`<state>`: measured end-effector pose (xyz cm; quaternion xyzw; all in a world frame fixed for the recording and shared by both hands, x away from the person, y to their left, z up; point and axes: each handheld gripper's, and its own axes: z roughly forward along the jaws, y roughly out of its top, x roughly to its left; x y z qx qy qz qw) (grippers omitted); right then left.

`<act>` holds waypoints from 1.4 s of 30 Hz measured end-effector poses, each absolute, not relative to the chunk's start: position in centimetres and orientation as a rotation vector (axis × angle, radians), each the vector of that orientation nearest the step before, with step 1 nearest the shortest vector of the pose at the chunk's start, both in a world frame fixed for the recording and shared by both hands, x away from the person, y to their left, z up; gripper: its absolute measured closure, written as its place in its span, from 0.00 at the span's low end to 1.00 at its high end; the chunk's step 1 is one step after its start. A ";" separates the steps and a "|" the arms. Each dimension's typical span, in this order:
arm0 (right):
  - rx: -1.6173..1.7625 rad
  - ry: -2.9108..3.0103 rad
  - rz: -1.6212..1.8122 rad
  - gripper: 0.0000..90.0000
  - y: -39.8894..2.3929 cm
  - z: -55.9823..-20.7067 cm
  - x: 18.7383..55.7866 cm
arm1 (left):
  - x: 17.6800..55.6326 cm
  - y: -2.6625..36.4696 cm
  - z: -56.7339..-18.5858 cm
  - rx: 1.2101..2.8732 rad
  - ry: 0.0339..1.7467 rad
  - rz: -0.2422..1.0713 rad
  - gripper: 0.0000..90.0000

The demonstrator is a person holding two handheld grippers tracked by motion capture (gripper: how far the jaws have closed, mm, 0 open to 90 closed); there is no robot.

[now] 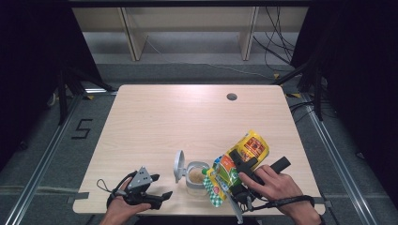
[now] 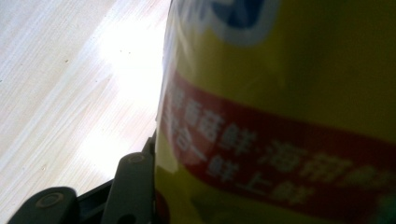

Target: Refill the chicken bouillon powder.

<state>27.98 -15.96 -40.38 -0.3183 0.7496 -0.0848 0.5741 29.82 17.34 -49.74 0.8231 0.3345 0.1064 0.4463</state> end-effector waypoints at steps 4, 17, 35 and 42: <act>-0.752 1.753 -0.198 0.62 -15.9 -40.3 28.0 | 29.9 17.3 -49.8 2.031 0.828 0.264 0.23; -0.775 1.745 -0.213 0.62 -15.8 -40.2 27.9 | 29.8 17.4 -49.7 2.041 0.822 0.268 0.23; -0.758 1.744 -0.207 0.62 -15.9 -40.2 27.8 | 29.8 17.4 -49.7 2.044 0.819 0.269 0.23; -0.753 1.751 -0.204 0.62 -15.9 -40.3 27.8 | 29.8 17.4 -49.6 2.057 0.821 0.267 0.23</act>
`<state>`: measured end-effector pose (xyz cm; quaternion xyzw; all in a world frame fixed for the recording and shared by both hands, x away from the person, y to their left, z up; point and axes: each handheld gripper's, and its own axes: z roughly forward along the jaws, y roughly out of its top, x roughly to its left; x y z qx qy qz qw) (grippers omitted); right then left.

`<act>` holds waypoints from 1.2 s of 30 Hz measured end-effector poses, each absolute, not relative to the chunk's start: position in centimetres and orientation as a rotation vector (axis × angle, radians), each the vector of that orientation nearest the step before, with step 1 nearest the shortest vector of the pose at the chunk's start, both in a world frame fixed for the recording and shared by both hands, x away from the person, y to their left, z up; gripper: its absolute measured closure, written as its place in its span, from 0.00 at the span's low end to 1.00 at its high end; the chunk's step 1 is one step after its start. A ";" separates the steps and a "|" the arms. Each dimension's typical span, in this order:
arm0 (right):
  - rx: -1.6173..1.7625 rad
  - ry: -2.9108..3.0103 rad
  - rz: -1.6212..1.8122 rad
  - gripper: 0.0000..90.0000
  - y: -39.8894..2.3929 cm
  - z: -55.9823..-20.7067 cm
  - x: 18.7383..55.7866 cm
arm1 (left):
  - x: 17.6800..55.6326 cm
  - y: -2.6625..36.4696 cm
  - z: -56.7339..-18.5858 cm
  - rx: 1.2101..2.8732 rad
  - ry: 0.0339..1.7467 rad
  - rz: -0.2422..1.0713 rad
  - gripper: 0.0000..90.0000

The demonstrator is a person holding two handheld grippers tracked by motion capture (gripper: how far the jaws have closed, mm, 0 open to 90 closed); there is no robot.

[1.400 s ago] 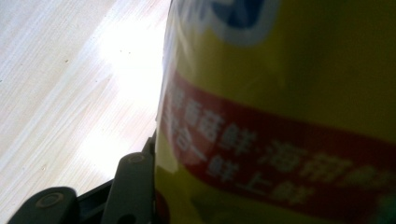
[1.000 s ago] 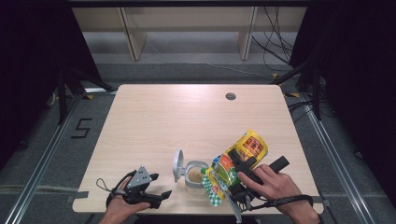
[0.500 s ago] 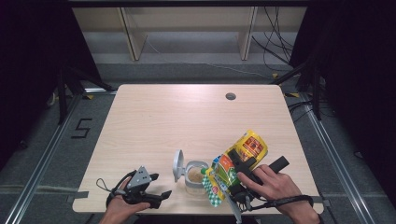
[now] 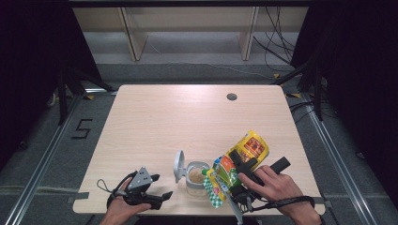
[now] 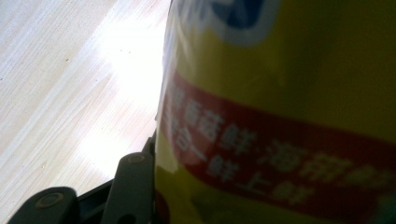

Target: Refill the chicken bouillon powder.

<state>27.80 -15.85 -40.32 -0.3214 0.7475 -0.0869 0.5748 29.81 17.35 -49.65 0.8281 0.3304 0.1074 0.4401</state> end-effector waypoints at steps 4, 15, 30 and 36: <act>-0.753 1.751 -0.203 0.62 -15.8 -40.3 27.8 | 29.8 17.3 -49.6 2.059 0.820 0.266 0.23; -0.765 1.751 -0.201 0.62 -15.7 -40.4 27.8 | 29.8 17.4 -49.7 2.042 0.820 0.273 0.23; -0.775 1.749 -0.208 0.63 -15.8 -40.3 27.9 | 29.8 17.3 -49.7 2.034 0.828 0.274 0.23; -0.781 1.750 -0.207 0.63 -15.7 -40.3 27.9 | 29.8 17.4 -49.6 2.050 0.824 0.274 0.23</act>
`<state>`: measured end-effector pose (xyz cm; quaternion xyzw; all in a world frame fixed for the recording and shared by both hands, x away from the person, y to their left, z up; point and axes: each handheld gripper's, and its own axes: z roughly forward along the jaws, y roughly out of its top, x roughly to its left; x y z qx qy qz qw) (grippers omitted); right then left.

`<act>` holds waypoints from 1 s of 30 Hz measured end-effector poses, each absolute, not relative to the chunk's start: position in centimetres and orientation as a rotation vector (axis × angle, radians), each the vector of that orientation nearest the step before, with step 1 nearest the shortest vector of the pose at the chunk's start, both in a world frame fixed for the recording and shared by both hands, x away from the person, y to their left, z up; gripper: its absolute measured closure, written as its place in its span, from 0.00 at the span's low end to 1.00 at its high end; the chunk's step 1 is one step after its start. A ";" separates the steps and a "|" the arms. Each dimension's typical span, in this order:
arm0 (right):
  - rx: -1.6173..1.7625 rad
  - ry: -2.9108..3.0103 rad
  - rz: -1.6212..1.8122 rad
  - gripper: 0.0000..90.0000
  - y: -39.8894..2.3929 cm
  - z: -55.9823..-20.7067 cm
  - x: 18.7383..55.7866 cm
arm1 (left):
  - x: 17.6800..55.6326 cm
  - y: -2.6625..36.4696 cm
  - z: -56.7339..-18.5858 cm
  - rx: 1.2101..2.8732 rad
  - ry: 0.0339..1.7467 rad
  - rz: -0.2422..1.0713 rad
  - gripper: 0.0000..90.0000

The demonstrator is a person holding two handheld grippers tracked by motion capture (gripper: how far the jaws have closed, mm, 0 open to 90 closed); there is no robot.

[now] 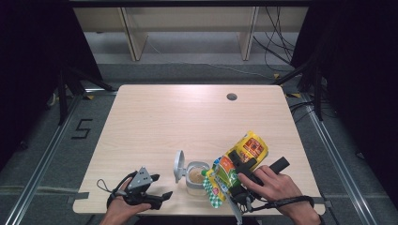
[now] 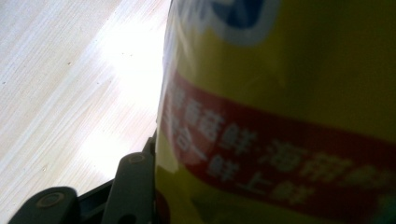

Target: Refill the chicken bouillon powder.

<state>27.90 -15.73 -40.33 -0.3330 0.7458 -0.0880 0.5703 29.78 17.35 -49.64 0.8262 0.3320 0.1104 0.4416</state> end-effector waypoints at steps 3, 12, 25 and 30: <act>-0.763 1.755 -0.195 0.63 -15.8 -40.4 27.9 | 29.9 17.4 -49.6 2.052 0.802 0.285 0.23; -0.780 1.753 -0.206 0.63 -15.8 -40.3 27.9 | 29.9 17.4 -49.6 2.062 0.802 0.285 0.23; -0.782 1.754 -0.204 0.63 -15.8 -40.3 27.9 | 29.9 17.4 -49.7 2.052 0.802 0.287 0.23; -0.758 1.760 -0.194 0.63 -15.9 -40.4 27.8 | 29.9 17.4 -49.6 2.058 0.801 0.282 0.23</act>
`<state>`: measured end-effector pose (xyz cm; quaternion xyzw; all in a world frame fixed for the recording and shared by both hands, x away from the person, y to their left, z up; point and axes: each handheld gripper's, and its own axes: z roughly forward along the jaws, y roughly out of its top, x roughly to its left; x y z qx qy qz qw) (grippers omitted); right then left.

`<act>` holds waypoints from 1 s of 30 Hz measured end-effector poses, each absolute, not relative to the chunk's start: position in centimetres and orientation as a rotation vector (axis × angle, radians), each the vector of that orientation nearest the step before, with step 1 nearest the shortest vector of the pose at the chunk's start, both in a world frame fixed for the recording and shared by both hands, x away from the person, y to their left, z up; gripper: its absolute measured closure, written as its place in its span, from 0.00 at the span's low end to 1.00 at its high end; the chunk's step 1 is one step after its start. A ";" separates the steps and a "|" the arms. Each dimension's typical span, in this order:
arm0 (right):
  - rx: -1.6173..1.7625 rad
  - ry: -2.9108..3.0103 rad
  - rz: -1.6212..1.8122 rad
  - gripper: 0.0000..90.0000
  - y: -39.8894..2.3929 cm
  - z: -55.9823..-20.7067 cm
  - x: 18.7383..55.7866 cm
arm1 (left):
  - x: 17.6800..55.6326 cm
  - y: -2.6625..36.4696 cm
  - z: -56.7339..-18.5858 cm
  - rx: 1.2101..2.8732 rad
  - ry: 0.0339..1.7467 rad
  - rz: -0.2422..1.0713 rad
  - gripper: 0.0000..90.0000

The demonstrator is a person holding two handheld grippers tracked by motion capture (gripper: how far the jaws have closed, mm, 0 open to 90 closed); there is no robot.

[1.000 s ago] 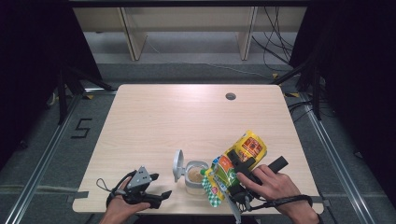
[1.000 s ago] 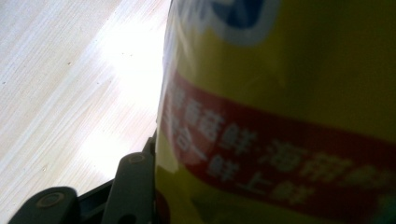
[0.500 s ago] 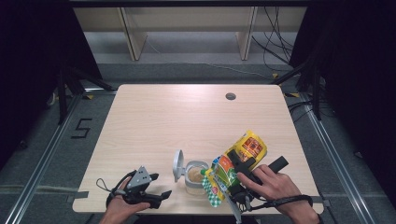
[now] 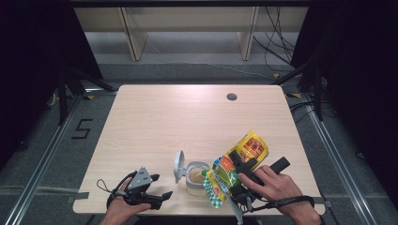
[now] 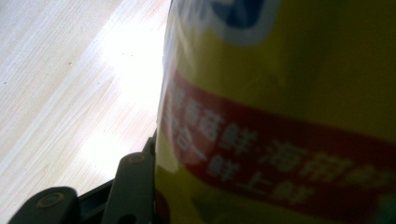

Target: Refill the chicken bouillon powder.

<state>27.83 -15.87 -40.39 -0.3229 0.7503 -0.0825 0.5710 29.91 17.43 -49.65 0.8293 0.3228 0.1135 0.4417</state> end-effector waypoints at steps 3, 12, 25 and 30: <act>-0.758 1.759 -0.194 0.63 -15.9 -40.4 27.8 | 29.8 17.4 -49.8 2.039 0.831 0.268 0.23; -0.766 1.755 -0.198 0.63 -15.9 -40.3 27.8 | 29.9 17.3 -49.9 2.031 0.826 0.269 0.23; -0.766 1.756 -0.195 0.63 -15.9 -40.3 27.8 | 29.8 17.2 -49.9 2.022 0.838 0.265 0.23; -0.786 1.751 -0.207 0.63 -15.9 -40.2 27.8 | 29.8 17.2 -49.9 2.022 0.838 0.265 0.23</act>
